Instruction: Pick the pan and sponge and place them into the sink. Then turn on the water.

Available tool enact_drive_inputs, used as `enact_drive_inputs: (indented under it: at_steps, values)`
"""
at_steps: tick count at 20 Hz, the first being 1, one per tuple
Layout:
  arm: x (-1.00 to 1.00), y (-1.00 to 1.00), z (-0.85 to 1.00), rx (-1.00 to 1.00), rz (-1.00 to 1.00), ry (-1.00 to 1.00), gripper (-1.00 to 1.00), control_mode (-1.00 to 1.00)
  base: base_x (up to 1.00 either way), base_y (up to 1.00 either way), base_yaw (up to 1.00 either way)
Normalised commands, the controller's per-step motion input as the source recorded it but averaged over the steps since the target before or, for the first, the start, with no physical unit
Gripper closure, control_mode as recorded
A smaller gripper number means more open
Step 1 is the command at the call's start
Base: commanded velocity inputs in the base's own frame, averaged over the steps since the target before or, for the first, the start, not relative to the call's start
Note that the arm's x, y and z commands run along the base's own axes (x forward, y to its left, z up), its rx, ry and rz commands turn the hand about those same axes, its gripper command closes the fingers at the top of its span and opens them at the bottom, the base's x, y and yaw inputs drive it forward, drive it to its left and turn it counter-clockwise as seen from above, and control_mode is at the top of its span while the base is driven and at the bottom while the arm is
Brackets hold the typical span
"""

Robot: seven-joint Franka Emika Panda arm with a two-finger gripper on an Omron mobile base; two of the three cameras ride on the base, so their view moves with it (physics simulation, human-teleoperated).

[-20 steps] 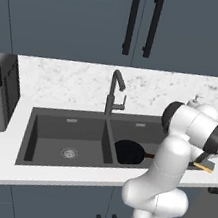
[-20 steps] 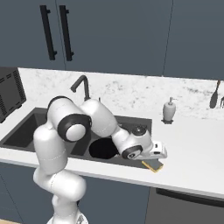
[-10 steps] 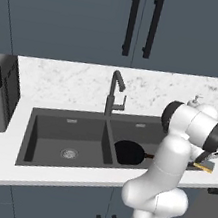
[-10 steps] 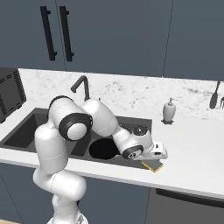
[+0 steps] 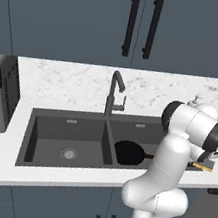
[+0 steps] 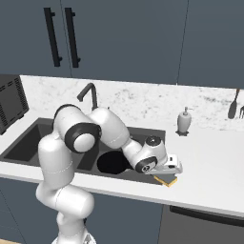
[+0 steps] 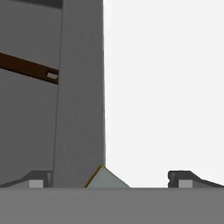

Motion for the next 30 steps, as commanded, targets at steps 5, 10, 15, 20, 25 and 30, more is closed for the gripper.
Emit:
enact_drive_inputs:
  at_steps: [5,10,15,20,25,30]
  values:
    - [-0.03,0.14,-0.34,0.0,0.0,0.0,1.0,-1.0,0.0,0.0,0.0]
    - [0.03,0.49,0.01,0.0,0.0,-0.01,1.0,-1.0,0.0,0.0,0.0]
    - [0.24,0.68,0.15,0.0,0.0,0.01,1.0,-1.0,0.0,0.0,0.0]
    - [0.2,0.5,0.13,0.0,0.0,0.0,1.0,-1.0,0.0,0.0,0.0]
    - [0.29,0.54,0.33,0.0,0.0,0.02,1.0,-1.0,0.0,0.0,0.0]
    - [0.66,0.53,0.87,0.05,0.02,0.16,1.0,-1.0,0.0,0.0,0.0]
